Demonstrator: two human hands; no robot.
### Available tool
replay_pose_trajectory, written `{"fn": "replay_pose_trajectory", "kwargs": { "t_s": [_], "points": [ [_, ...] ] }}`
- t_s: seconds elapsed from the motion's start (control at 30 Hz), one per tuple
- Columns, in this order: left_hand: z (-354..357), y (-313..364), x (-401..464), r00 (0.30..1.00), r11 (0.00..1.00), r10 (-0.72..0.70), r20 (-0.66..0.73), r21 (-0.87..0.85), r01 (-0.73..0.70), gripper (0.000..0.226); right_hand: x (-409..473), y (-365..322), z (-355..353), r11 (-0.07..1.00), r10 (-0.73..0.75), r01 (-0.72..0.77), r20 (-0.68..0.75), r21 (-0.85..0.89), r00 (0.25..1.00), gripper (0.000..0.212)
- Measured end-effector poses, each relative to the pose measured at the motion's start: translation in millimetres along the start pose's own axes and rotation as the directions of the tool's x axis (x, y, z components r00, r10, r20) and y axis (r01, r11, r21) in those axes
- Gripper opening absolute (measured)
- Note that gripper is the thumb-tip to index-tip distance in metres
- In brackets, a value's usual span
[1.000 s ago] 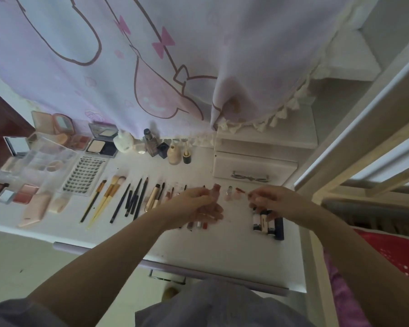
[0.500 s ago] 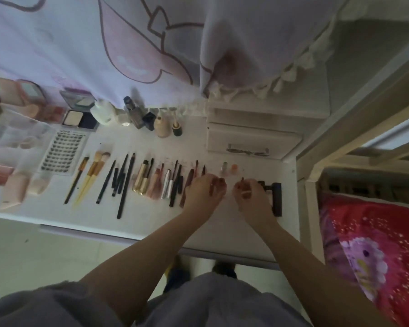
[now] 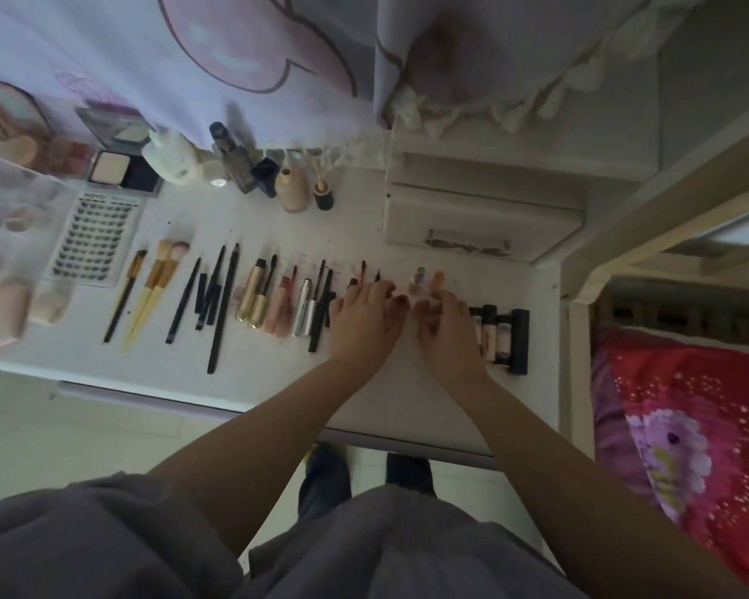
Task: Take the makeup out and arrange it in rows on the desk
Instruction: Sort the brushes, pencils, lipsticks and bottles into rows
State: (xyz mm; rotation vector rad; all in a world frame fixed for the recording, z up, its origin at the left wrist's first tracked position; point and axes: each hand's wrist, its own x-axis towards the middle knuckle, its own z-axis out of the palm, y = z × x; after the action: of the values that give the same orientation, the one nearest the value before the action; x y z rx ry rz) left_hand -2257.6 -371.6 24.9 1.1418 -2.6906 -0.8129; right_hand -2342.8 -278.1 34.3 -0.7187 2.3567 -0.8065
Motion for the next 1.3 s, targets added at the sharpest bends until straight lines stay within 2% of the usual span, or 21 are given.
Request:
{"fn": "replay_pose_trajectory", "kwargs": {
  "t_s": [0.1, 0.17, 0.27, 0.37, 0.53, 0.63, 0.77, 0.87, 0.93, 1.03, 1.17, 1.23, 1.3],
  "points": [
    [-10, -5, -13, 0.999, 1.000, -0.018, -0.029, -0.006, 0.018, 0.040, 2, 3, -24, 0.999, 0.033, -0.033, 0.050, -0.002, 0.998, 0.044],
    [-17, -12, -27, 0.997, 0.998, 0.003, -0.077, -0.056, -0.008, 0.024, 10, 10, -52, 1.000, 0.018, -0.018, 0.021, -0.025, 1.000, 0.033],
    [-15, -8, -47, 0.993, 0.991, 0.095, 0.064, -0.101, -0.088, 0.011, 27, 20, -88, 0.970, 0.024, 0.001, 0.104, -0.242, 0.994, 0.027],
    [4, 25, -44, 0.965, 0.987, 0.148, 0.216, -0.091, -0.131, 0.020, 39, 20, -91, 0.921, 0.024, 0.075, 0.248, -0.383, 0.968, 0.028],
    [36, 75, -20, 0.961, 1.000, -0.005, 0.278, 0.029, -0.003, 0.035, 46, 17, -79, 0.880, -0.011, 0.149, 0.293, -0.452, 0.956, 0.023],
    [41, 79, -18, 0.967, 0.993, -0.075, 0.242, 0.104, 0.051, 0.041, 47, 15, -72, 0.894, -0.016, 0.153, 0.312, -0.420, 0.950, 0.020],
    [37, 73, -21, 0.955, 0.990, -0.138, 0.264, 0.053, 0.128, 0.038, 47, 13, -66, 0.898, -0.022, 0.174, 0.352, -0.405, 0.936, 0.028],
    [28, 66, -32, 0.966, 0.998, -0.067, 0.250, 0.030, 0.062, 0.025, 45, 11, -71, 0.930, 0.008, 0.140, 0.399, -0.341, 0.917, 0.044],
    [21, 61, -39, 0.976, 1.000, -0.027, 0.216, 0.002, 0.027, 0.020, 41, 8, -80, 0.956, 0.048, 0.090, 0.450, -0.279, 0.892, 0.046],
    [8, 58, -44, 0.978, 0.998, 0.024, 0.208, -0.062, -0.011, 0.024, 30, 1, -94, 0.993, 0.058, 0.003, 0.531, -0.114, 0.845, 0.040],
    [-14, 60, -43, 0.958, 0.987, 0.078, 0.275, -0.157, -0.036, 0.030, 10, -8, -109, 0.995, -0.013, -0.043, 0.556, 0.088, 0.831, 0.030],
    [-27, 58, -44, 0.944, 0.960, 0.160, 0.289, -0.269, -0.081, 0.027, -3, -12, -113, 0.986, -0.060, -0.035, 0.547, 0.161, 0.835, 0.027],
    [-42, 55, -46, 0.931, 0.930, 0.211, 0.297, -0.353, -0.099, 0.023, -16, -15, -114, 0.984, -0.120, 0.038, 0.490, 0.174, 0.864, 0.023]
  ]
}}
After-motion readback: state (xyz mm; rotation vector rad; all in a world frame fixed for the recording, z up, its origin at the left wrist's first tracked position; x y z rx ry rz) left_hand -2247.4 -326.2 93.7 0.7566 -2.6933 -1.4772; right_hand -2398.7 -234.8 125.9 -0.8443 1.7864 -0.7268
